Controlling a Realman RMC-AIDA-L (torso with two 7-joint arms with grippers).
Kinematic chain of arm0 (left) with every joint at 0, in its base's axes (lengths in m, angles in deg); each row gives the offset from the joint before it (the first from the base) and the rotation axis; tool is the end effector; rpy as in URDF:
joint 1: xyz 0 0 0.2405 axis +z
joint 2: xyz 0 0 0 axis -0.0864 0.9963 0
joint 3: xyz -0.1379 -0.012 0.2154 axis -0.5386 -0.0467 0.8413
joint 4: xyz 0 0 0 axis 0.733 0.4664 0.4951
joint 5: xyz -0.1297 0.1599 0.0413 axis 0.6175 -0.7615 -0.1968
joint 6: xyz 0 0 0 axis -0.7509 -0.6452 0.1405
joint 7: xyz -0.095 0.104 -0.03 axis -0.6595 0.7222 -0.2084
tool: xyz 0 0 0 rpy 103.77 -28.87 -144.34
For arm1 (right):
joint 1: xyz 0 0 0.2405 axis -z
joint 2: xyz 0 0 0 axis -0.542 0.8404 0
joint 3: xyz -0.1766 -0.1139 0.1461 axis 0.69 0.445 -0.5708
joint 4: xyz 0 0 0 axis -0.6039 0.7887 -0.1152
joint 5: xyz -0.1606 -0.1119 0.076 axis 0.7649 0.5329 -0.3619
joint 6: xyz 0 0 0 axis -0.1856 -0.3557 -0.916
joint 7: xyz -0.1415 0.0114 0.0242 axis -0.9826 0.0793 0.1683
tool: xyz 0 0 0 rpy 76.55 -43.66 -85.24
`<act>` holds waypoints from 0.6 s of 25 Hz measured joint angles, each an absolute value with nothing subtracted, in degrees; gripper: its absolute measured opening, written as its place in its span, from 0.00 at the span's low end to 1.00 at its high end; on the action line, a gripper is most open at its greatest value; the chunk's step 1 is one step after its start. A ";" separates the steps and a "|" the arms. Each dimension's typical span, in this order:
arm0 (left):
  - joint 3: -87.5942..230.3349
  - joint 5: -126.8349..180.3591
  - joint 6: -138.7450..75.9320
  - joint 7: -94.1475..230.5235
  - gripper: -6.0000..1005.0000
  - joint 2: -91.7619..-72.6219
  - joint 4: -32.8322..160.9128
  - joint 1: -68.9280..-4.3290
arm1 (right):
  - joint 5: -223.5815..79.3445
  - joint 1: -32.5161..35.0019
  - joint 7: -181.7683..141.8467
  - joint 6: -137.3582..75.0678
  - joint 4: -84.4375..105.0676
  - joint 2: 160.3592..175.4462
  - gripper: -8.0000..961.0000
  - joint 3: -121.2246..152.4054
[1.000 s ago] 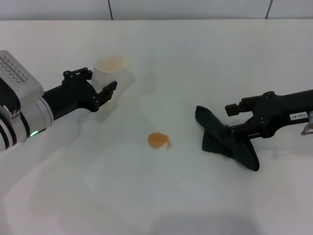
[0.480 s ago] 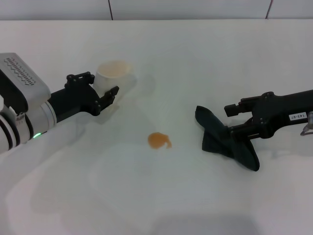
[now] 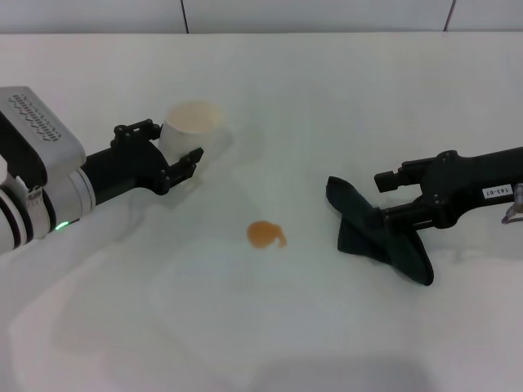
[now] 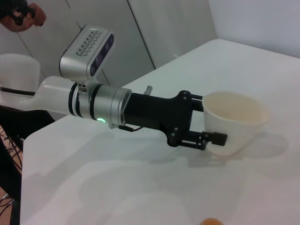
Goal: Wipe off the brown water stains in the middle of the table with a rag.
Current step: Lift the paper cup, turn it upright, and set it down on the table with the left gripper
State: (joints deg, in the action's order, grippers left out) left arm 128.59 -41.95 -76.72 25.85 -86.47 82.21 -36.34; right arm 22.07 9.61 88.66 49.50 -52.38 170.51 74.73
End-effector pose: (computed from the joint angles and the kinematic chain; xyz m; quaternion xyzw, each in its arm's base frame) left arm -0.2930 0.3631 -0.0571 -0.9221 -0.1220 -0.1431 0.3382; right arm 0.2119 0.3250 0.0259 -0.9570 0.2480 0.1336 0.0697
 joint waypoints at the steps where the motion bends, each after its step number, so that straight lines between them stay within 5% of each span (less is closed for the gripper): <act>1: 128.78 -42.01 -76.77 25.86 0.55 -86.47 82.25 -36.30 | 22.07 9.61 88.69 49.49 -52.41 170.51 0.79 74.71; 7: 131.53 -42.19 -77.24 24.84 0.58 -86.53 84.79 -34.39 | 22.07 9.61 89.42 49.40 -53.00 170.45 0.79 74.63; 15: 134.71 -41.98 -77.24 23.07 0.77 -86.70 90.09 -29.11 | 22.07 9.61 90.34 49.40 -53.98 170.41 0.78 74.81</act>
State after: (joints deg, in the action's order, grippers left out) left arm 134.71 -41.98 -77.24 23.07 -86.70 90.09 -29.11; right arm 22.07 9.61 90.34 49.40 -53.98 170.41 74.81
